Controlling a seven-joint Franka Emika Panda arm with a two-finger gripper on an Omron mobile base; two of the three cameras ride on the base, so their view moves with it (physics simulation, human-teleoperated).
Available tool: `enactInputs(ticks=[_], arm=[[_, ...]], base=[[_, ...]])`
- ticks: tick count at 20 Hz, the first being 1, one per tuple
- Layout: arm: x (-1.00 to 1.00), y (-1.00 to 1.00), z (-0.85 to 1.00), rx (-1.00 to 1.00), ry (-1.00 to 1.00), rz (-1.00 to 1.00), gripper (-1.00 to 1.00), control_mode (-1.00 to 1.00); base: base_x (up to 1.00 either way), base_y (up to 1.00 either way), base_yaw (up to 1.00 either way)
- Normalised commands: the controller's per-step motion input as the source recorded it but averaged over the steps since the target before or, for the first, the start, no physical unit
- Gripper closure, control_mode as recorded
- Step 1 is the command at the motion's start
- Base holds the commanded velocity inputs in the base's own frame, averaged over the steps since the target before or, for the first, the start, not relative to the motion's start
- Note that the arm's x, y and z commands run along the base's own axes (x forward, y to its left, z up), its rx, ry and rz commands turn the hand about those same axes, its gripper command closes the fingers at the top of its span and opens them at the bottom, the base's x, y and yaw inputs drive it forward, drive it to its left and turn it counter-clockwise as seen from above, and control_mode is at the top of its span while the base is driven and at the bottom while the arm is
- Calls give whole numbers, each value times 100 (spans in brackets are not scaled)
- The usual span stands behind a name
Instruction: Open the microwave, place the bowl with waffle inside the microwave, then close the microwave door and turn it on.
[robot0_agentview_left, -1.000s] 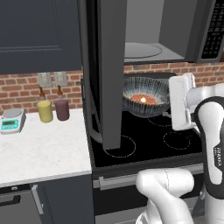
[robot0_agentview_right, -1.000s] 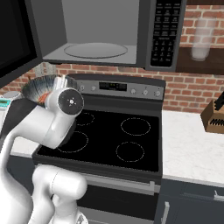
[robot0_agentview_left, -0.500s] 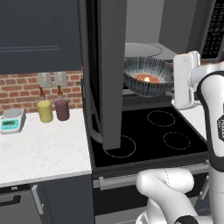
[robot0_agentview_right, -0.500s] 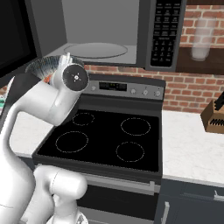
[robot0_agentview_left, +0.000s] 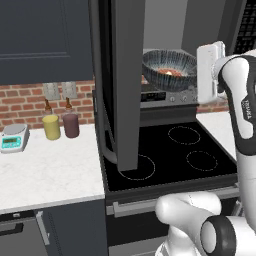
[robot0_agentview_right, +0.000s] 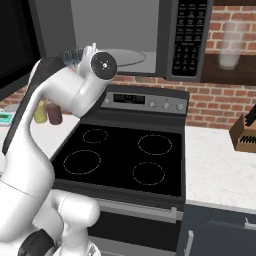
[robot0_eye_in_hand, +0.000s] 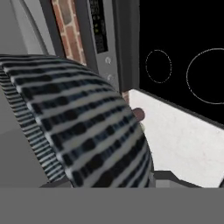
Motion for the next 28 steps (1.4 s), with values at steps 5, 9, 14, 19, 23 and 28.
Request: enactInputs(ticks=[5, 9, 14, 19, 23, 28], arm=[[62, -17, 20, 0, -4, 0, 100, -100], [59, -16, 21, 0, -5, -1, 100, -100], [63, -16, 5, 0, -2, -2, 100, -100], [67, -4, 0, 0, 0, -4, 100, -100], [66, 0, 0, 0, 0, -2, 100, -100], [52, 0, 2, 0, 0, -1, 100, -100]], base=[[0, 0, 0], [0, 0, 0], [0, 0, 0], [0, 0, 0], [0, 0, 0], [0, 0, 0]])
